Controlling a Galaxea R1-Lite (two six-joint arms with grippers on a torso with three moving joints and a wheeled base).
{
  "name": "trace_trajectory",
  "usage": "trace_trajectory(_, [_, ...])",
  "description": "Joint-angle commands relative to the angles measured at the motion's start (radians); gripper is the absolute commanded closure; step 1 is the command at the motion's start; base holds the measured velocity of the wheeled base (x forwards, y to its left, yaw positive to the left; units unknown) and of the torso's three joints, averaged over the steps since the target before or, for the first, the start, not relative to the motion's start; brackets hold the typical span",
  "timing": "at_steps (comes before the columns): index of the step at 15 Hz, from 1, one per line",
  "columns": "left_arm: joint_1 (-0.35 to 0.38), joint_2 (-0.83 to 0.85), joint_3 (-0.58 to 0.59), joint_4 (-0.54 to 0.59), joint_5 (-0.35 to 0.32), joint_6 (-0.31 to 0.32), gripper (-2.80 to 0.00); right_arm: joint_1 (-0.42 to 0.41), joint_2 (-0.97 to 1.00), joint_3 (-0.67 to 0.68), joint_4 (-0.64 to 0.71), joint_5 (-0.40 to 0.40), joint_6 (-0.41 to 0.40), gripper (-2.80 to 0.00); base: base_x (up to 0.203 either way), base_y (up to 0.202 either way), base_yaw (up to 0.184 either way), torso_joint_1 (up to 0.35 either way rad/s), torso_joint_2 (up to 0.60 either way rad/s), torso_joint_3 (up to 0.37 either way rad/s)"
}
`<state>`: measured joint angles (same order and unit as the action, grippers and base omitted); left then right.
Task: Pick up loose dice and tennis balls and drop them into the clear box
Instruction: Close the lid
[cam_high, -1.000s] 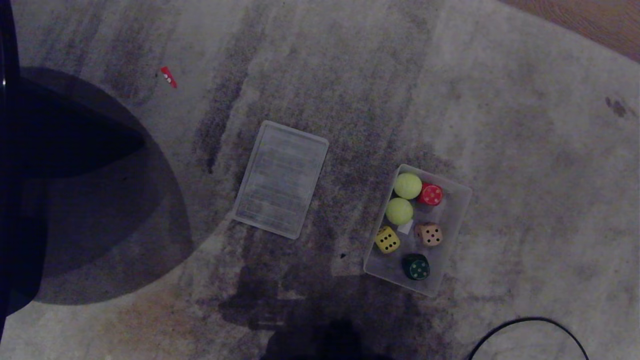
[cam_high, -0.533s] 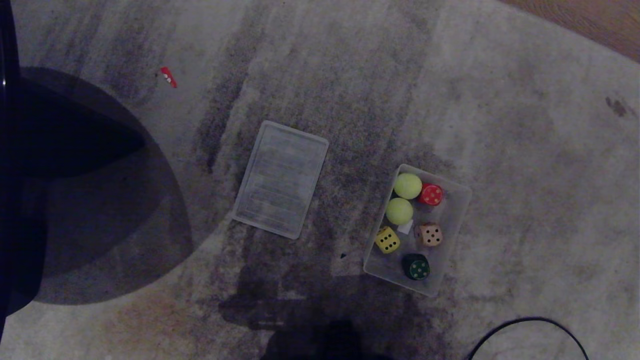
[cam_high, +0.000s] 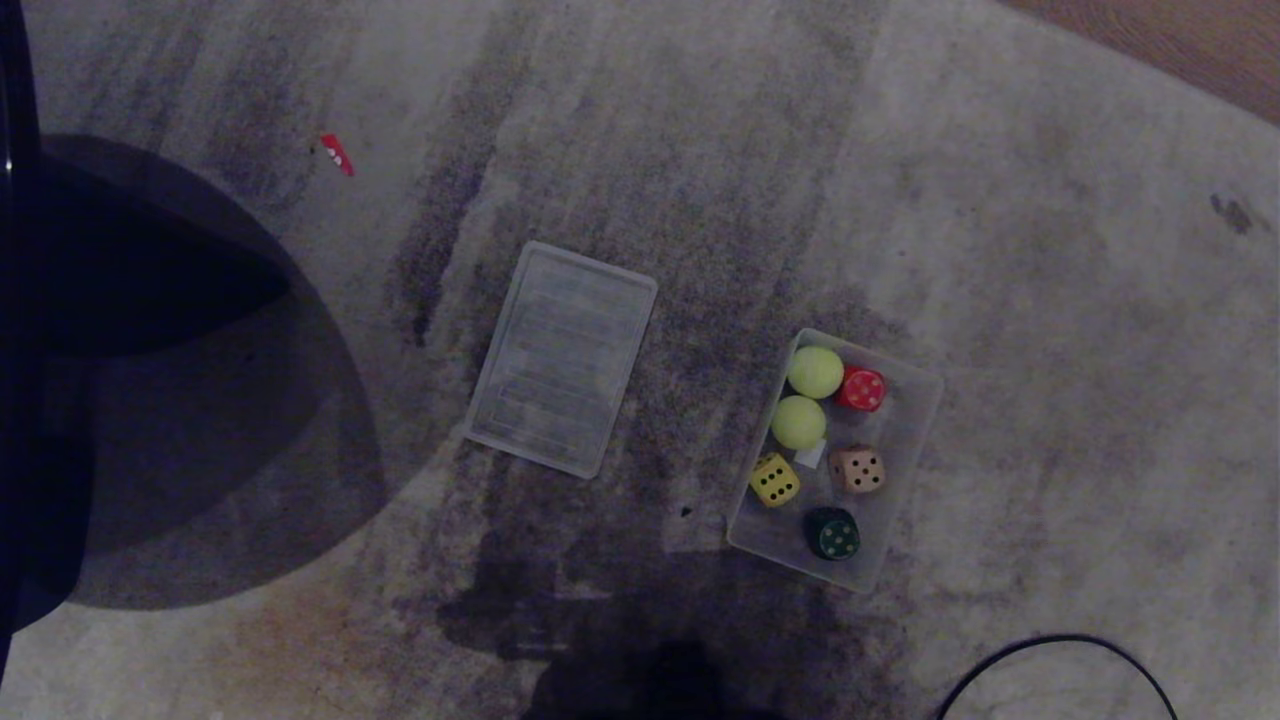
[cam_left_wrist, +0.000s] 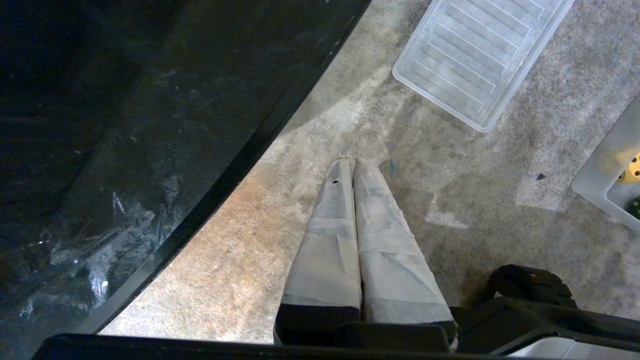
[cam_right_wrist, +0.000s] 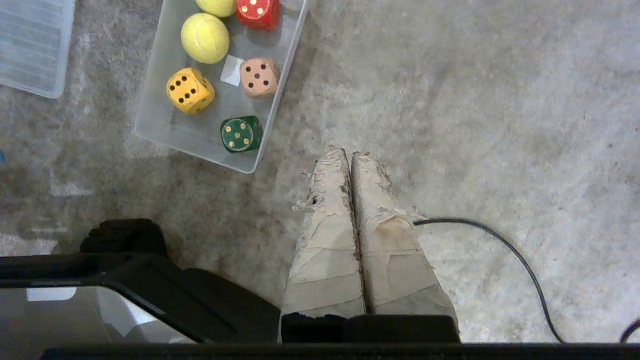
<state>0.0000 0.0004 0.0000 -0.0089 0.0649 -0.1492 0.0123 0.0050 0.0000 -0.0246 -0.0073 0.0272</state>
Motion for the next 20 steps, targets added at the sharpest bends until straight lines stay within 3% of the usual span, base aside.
trace_trajectory(1, [0.000,-0.002,0.000,0.000,0.001,-0.001,0.00,0.000,-0.005,0.011,0.000,0.000,0.000,0.00,0.000,0.000,0.000,0.000,0.00,0.000])
trace_trajectory(15, [0.000,0.000,0.000,0.000,0.001,-0.003,0.00,0.000,-0.005,0.011,-0.001,0.000,0.000,0.00,0.000,0.000,0.000,0.000,0.00,0.003])
trace_trajectory(20, [0.000,0.000,0.000,0.000,0.001,-0.003,0.00,0.000,-0.005,0.011,-0.001,0.000,0.000,0.00,0.000,0.000,0.000,0.001,0.00,0.177])
